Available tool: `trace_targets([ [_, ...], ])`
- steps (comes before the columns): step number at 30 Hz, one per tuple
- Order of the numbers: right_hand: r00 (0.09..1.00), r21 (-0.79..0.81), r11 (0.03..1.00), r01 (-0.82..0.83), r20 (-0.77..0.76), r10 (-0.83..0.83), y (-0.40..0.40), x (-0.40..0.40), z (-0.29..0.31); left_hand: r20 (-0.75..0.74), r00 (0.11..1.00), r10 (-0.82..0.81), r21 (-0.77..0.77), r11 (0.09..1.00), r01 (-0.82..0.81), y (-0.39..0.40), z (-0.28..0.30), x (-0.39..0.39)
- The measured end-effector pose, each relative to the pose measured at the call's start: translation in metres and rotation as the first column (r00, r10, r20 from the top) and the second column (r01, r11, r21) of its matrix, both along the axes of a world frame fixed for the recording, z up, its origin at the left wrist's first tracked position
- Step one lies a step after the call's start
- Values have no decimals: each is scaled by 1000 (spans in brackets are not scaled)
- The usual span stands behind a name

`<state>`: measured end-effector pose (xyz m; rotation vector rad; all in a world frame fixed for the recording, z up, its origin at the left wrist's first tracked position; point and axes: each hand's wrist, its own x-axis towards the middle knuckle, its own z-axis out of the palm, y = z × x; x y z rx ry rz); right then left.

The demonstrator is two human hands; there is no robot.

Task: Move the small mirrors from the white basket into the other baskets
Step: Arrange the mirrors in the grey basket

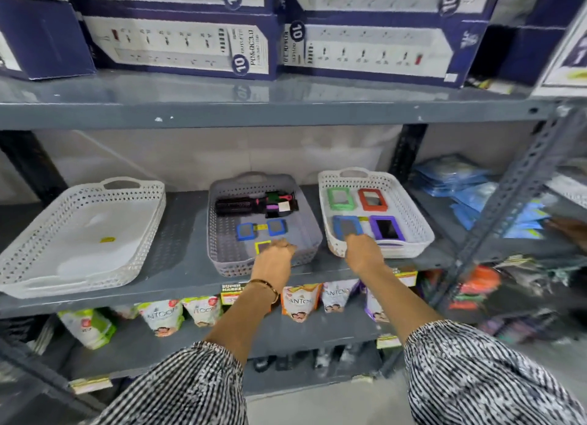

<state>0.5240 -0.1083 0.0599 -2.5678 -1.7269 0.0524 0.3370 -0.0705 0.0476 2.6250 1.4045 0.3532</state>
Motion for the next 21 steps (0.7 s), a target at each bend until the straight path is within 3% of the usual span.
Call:
trace_targets([
  [7,997,-53,998,-39,66,43,-1,18,1,-94,995,16,13,1000,-15,4,6,2],
  [21,995,0,996,-89,37,89,-9,37,4,-27,990,137,11,991,-137,1,5,-5],
])
